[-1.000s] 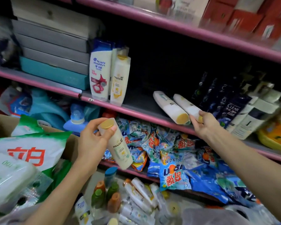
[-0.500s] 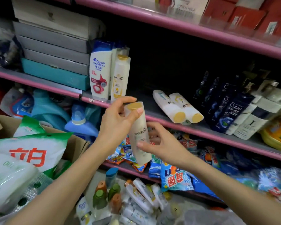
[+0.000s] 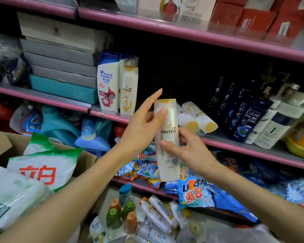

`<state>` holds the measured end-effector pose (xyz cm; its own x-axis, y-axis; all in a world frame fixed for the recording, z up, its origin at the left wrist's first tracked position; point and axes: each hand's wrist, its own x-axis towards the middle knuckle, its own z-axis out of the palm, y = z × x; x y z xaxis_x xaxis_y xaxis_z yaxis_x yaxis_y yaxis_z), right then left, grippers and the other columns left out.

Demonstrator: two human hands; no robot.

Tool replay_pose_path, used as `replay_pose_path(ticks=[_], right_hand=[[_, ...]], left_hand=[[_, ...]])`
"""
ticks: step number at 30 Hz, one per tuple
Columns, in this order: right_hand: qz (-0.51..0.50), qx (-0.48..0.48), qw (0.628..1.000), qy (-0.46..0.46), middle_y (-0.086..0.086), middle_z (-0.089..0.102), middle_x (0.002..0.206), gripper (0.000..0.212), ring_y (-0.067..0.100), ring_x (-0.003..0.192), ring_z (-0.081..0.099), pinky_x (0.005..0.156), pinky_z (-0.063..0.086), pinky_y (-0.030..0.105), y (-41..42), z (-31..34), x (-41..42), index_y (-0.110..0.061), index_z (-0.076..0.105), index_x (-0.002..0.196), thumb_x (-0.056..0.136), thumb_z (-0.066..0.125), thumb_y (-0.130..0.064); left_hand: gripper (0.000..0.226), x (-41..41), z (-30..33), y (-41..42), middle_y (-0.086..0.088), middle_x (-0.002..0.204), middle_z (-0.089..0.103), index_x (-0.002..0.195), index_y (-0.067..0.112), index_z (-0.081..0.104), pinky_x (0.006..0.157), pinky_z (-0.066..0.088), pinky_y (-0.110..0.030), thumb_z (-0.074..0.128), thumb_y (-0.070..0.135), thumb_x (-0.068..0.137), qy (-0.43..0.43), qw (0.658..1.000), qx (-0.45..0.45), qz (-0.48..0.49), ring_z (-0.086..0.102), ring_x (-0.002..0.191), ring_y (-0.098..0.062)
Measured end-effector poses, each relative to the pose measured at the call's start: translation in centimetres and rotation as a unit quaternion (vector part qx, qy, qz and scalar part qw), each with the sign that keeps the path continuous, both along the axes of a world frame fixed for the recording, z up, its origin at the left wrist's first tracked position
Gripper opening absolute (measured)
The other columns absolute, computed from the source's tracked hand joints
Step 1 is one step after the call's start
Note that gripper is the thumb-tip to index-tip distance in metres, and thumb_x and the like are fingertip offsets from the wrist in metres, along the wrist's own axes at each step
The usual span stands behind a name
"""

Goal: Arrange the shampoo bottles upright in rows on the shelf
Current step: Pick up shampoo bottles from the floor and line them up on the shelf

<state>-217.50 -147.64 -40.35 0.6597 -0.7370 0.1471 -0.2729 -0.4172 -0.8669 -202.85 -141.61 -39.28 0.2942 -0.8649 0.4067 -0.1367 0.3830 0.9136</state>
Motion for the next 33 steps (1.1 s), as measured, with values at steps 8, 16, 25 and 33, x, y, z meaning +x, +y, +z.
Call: replay_pose_path(ticks=[8,16,25,33], right_hand=[[-0.015,0.072,0.993,-0.093,0.0,0.07,0.108,0.043,0.013,0.096,0.069,0.084,0.058,0.04,0.4,1.1,-0.1,-0.018,0.051,0.113,0.079,0.072,-0.035],[-0.057,-0.038,0.991,-0.117,-0.009,0.068,0.102,0.031,0.003,0.092,0.067,0.082,0.056,0.027,-1.1,4.9,-0.2,-0.029,0.056,0.113,0.091,0.051,-0.05],[-0.021,-0.046,0.986,-0.157,-0.001,0.075,0.091,0.029,0.013,0.083,0.072,0.068,0.058,0.026,-2.0,7.7,-1.4,-0.024,0.073,0.104,0.097,0.048,-0.038],[0.028,-0.08,0.981,-0.177,-0.005,0.075,0.091,0.02,0.01,0.082,0.072,0.063,0.056,0.019,-1.2,8.3,-1.8,-0.024,0.074,0.096,0.091,0.057,-0.033]], left_hand=[[0.054,-2.8,-5.2,2.1,0.011,0.106,0.069,0.118,0.043,0.053,0.069,0.057,-0.03,0.075,0.051,0.07,0.047,0.982,0.146,-0.109,0.068,0.096,-0.01],[0.038,-3.0,-4.0,1.8,0.005,0.094,0.071,0.101,0.051,0.059,0.048,0.05,-0.025,0.075,0.035,0.071,0.063,0.992,0.099,-0.051,0.067,0.069,-0.012],[0.035,-3.3,-5.1,2.5,0.011,0.095,0.072,0.095,0.051,0.062,0.061,0.051,-0.016,0.075,0.049,0.062,0.043,0.992,0.11,-0.033,0.07,0.084,-0.01],[0.032,-3.5,-5.0,2.7,0.014,0.093,0.072,0.093,0.055,0.061,0.057,0.05,-0.014,0.073,0.049,0.063,0.046,0.994,0.086,-0.043,0.069,0.078,-0.003]])
